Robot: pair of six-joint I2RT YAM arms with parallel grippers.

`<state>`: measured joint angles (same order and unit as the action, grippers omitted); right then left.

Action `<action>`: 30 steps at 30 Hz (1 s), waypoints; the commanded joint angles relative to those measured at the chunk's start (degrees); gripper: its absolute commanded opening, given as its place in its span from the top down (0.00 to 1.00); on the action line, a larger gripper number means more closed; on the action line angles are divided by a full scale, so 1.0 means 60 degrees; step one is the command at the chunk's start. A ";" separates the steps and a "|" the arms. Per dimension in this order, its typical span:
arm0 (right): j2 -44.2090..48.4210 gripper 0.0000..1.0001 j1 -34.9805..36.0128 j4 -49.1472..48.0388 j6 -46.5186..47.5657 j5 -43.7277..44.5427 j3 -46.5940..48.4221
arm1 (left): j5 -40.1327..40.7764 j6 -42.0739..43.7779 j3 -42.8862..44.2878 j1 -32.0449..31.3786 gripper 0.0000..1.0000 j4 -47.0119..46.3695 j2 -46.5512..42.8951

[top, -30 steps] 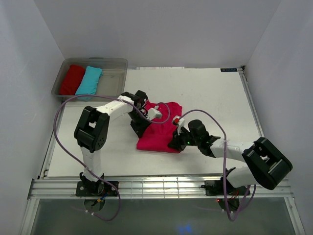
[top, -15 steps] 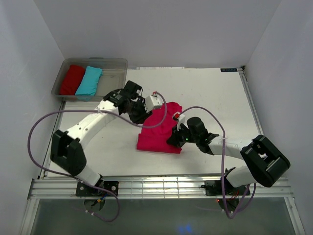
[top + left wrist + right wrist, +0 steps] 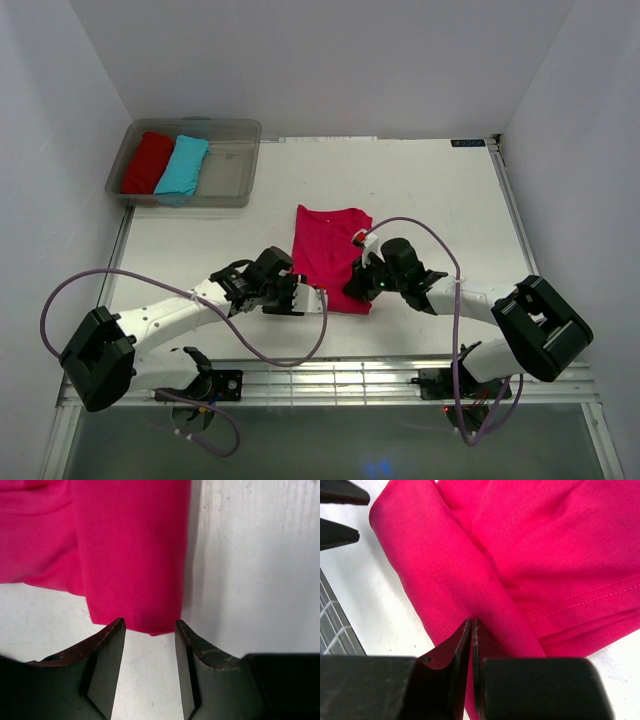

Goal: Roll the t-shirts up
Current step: Roll the T-shirt to the center of the board.

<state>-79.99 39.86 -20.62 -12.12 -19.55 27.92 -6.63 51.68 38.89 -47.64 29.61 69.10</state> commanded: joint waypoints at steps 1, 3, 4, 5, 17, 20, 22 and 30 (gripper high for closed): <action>0.0118 0.90 -0.0022 0.0185 0.0364 0.0167 0.0356 | -0.0036 0.0030 -0.0022 -0.0015 0.45 -0.1038 -0.0003; 0.0133 0.90 -0.0022 0.0185 0.0408 0.0241 0.0356 | -0.0517 0.0015 -0.0183 -0.0015 0.45 -0.1009 -0.0003; 0.0133 0.89 -0.0022 0.0200 0.0438 0.0241 0.0356 | -0.0622 -0.0073 -0.0227 -0.0015 0.45 -0.0965 0.0040; 0.0118 0.89 -0.0022 0.0214 0.0467 0.0255 0.0385 | -0.0739 -0.0320 -0.0257 -0.0015 0.45 -0.0805 0.0229; -0.0102 0.90 -0.0022 0.0419 0.0687 0.0270 0.0561 | -0.0432 -0.0425 -0.0696 -0.0015 0.44 -0.0422 0.0758; -0.0073 0.90 -0.0022 0.0434 0.0687 0.0256 0.0547 | -0.0302 -0.0527 -0.0711 -0.0015 0.45 -0.0568 0.1109; -0.0029 0.89 -0.0007 0.0449 0.0803 0.0212 0.0547 | -0.0257 -0.0658 -0.0696 -0.0015 0.49 -0.0845 0.1212; 0.1972 0.68 -0.0007 0.1517 0.2925 -0.0051 0.0401 | -0.0035 -0.0762 -0.0317 0.0029 1.00 -0.0616 0.1316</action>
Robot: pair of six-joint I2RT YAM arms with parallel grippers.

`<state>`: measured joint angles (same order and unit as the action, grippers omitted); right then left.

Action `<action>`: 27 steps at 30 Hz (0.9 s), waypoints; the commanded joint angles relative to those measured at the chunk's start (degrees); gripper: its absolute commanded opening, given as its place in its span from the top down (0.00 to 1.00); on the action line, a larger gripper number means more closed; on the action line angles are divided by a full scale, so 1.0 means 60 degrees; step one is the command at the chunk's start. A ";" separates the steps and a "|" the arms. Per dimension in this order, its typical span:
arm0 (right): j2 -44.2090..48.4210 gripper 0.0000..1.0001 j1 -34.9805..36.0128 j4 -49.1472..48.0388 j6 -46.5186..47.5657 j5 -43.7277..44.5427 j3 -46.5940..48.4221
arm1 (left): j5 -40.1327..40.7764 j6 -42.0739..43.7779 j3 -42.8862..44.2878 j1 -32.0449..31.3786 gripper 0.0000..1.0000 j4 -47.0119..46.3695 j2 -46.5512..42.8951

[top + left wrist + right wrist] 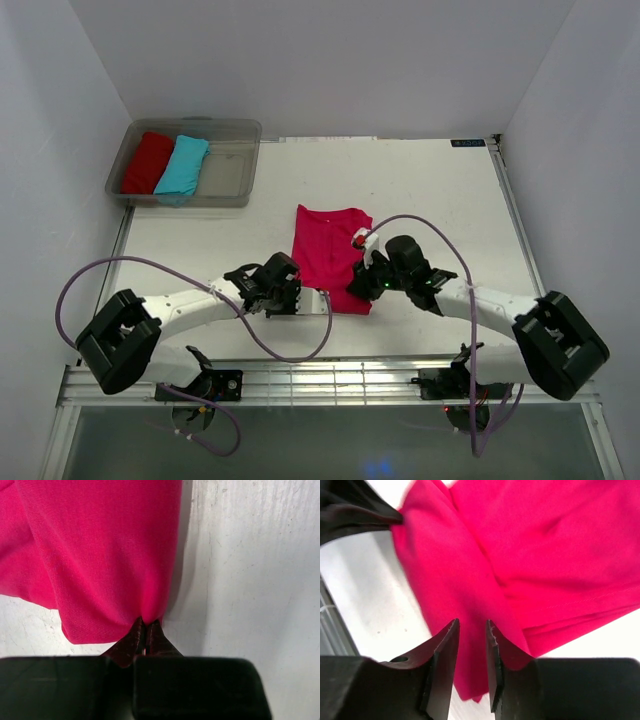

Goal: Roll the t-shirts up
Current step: Roll the T-shirt to the center of the board.

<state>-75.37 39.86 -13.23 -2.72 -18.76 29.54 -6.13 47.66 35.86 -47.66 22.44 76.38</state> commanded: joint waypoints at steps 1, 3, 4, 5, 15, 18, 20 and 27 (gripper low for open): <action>0.1514 0.65 0.0022 0.0533 0.1739 -0.0241 0.0014 | -0.0251 -0.0150 0.0307 0.0062 1.00 0.0727 0.0073; 0.2391 0.60 0.0154 0.0885 0.3158 -0.0373 -0.0467 | -0.0486 -0.0398 0.0688 0.0149 1.00 0.1107 0.0058; 0.2657 0.60 0.0212 0.1206 0.3657 -0.0388 -0.0659 | -0.0719 -0.0472 0.0776 0.0179 1.00 0.1182 0.0058; 0.2906 0.58 0.0343 0.1355 0.4111 -0.0359 -0.0791 | -0.0794 -0.0516 0.0835 0.0209 1.00 0.1241 0.0073; 0.3891 0.50 0.2379 0.0788 0.7116 0.2920 -0.2154 | -0.1161 -0.0721 0.1406 0.0619 1.00 0.1607 0.0073; 0.3468 0.48 0.2761 0.0449 0.7206 0.4019 -0.2258 | -0.1132 -0.0736 0.1436 0.0633 1.00 0.1622 0.0073; 0.3029 0.48 0.2776 0.0404 0.7235 0.4283 -0.2141 | -0.1146 -0.0736 0.1407 0.0648 1.00 0.1622 0.0044; 0.2163 0.51 0.2820 -0.0050 0.7149 0.4416 -0.2023 | -0.1190 -0.0795 0.1480 0.0663 1.00 0.1651 0.0043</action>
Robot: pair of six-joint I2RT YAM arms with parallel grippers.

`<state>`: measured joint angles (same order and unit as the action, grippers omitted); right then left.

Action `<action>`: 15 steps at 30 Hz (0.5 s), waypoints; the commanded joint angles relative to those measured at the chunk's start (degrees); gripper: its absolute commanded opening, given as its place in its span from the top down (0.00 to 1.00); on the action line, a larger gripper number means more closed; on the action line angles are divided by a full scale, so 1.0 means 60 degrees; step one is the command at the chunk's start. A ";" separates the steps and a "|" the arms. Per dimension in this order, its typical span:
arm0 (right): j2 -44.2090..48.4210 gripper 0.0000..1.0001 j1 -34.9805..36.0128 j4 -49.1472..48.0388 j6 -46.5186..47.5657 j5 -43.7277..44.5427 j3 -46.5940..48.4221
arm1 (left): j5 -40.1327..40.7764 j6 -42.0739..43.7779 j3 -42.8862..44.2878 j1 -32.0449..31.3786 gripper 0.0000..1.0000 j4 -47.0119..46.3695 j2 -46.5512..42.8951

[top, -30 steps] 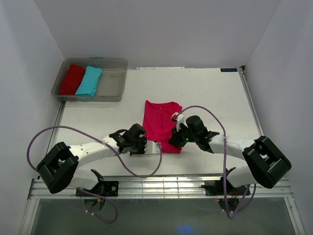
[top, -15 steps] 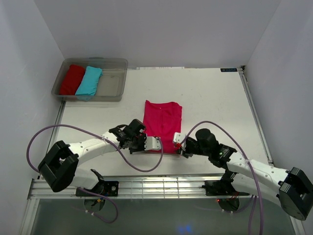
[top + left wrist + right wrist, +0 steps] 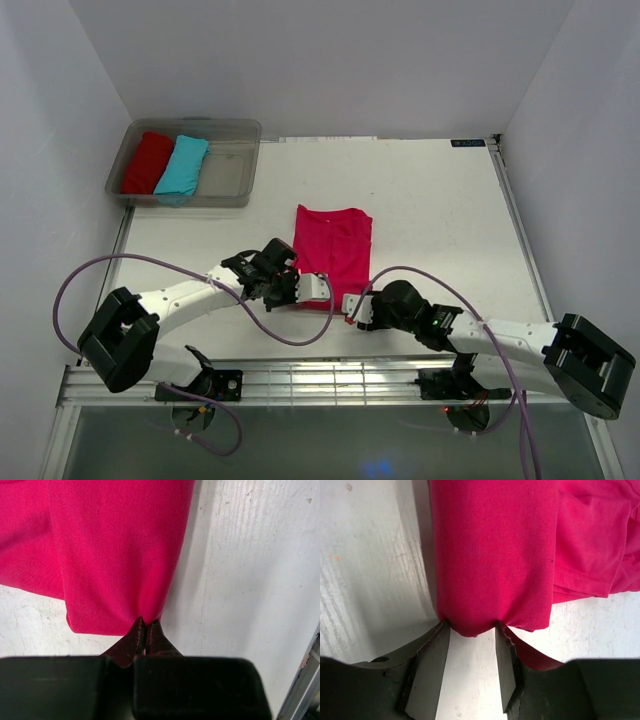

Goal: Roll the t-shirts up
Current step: Roll the T-shirt to the center of the board.

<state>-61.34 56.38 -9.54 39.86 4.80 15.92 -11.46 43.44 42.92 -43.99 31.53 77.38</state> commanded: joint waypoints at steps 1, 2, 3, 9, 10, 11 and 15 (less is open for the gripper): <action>-0.0220 0.53 0.0066 -0.0724 -0.0064 0.0547 0.0276 | -0.0316 -0.0092 0.0332 0.0051 1.00 0.0165 -0.0124; -0.0308 0.71 0.0066 -0.0710 -0.0196 0.0606 0.0319 | -0.0359 -0.0106 0.0362 0.0065 1.00 0.0194 -0.0138; -0.0352 0.80 0.0066 -0.0637 -0.0371 0.0592 0.0465 | -0.0432 -0.0092 0.0449 0.0109 1.00 0.0383 -0.0124; 0.0364 0.92 0.0052 0.0461 -0.0695 -0.0783 0.0818 | -0.1895 0.0492 0.1064 0.0300 1.00 0.2531 -0.0168; 0.0481 0.92 0.0052 0.0796 -0.0710 -0.1191 0.0919 | -0.2086 0.0654 0.1196 0.0300 1.00 0.2799 -0.0153; 0.0656 0.92 0.0023 0.1060 -0.0681 -0.1804 0.1007 | -0.2291 0.0670 0.1240 0.0300 1.00 0.3034 -0.0081; 0.1009 0.92 -0.0036 0.3048 -0.0695 -0.3346 0.1681 | -0.2512 0.0757 0.1533 0.0314 1.00 0.4247 -0.0065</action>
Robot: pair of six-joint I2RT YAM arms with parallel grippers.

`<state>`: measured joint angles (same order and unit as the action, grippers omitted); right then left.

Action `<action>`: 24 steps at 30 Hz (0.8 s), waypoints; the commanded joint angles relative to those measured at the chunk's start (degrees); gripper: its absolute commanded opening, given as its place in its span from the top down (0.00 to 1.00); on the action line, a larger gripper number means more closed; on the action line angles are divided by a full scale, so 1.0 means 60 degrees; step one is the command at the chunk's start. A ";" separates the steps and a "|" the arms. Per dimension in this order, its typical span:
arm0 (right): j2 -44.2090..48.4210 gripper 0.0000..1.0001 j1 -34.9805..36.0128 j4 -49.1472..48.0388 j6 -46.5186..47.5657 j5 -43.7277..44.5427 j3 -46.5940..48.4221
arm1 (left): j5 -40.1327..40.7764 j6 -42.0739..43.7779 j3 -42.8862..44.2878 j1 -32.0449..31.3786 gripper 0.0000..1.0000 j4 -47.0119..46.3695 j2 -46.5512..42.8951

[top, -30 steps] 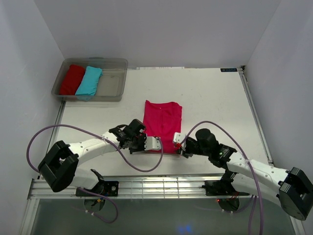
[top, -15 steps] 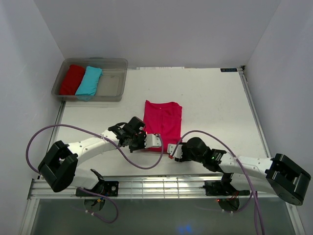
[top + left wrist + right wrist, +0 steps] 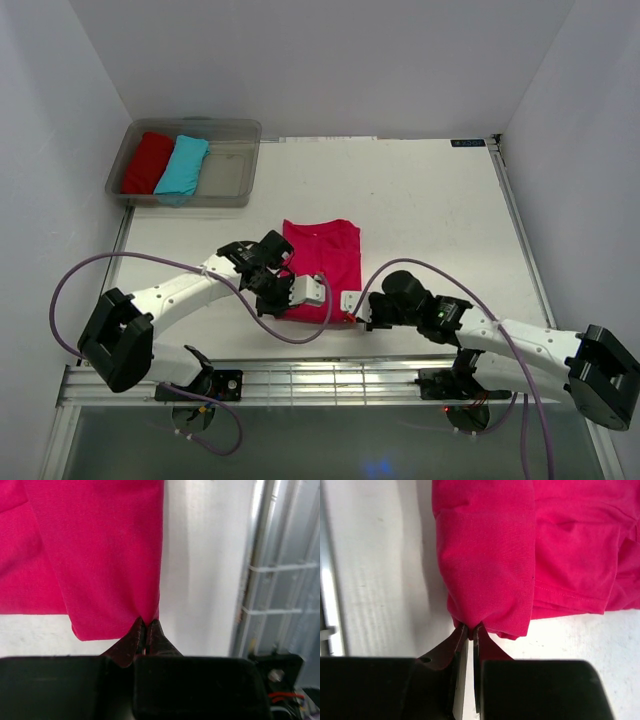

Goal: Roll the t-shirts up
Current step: Roll the T-shirt to the center of the board.

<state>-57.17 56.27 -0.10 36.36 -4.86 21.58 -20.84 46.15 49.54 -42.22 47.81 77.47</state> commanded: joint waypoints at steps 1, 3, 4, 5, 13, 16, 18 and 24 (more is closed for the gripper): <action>0.0357 0.92 -0.0047 0.1815 -0.0156 -0.1970 0.1014 | -0.1095 0.0480 0.0619 0.0020 1.00 0.1785 -0.0138; 0.0548 0.92 -0.0120 0.2488 -0.0200 -0.2455 0.1192 | -0.1650 0.0671 0.0825 0.0063 1.00 0.2587 -0.0386; 0.0606 0.92 -0.0222 0.2651 -0.0200 -0.2587 0.1251 | -0.1842 0.0788 0.0927 0.0063 1.00 0.2839 -0.0475; 0.0723 0.92 -0.0281 0.2755 -0.0215 -0.2907 0.1295 | -0.1989 0.0906 0.1059 0.0107 1.00 0.3219 -0.0519; 0.0272 0.92 -0.1626 0.2172 -0.0434 -0.3892 0.1252 | -0.2695 0.1433 0.1308 0.1248 1.00 0.3940 0.0326; -0.0254 0.92 -0.2446 0.1293 -0.0726 -0.4403 0.1237 | -0.2737 0.1741 0.2054 0.2141 1.00 0.4087 0.1321; -0.0563 0.92 -0.2712 0.0648 -0.1106 -0.4506 0.1309 | -0.2825 0.1844 0.2507 0.2582 1.00 0.4072 0.1705; -0.1487 0.92 -0.3065 -0.0539 -0.1518 -0.4273 0.1456 | -0.2621 0.1786 0.3124 0.3007 1.00 0.3795 0.2921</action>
<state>-64.82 38.59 2.94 29.78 -29.80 27.97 -35.59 55.27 65.89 -25.28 70.17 93.43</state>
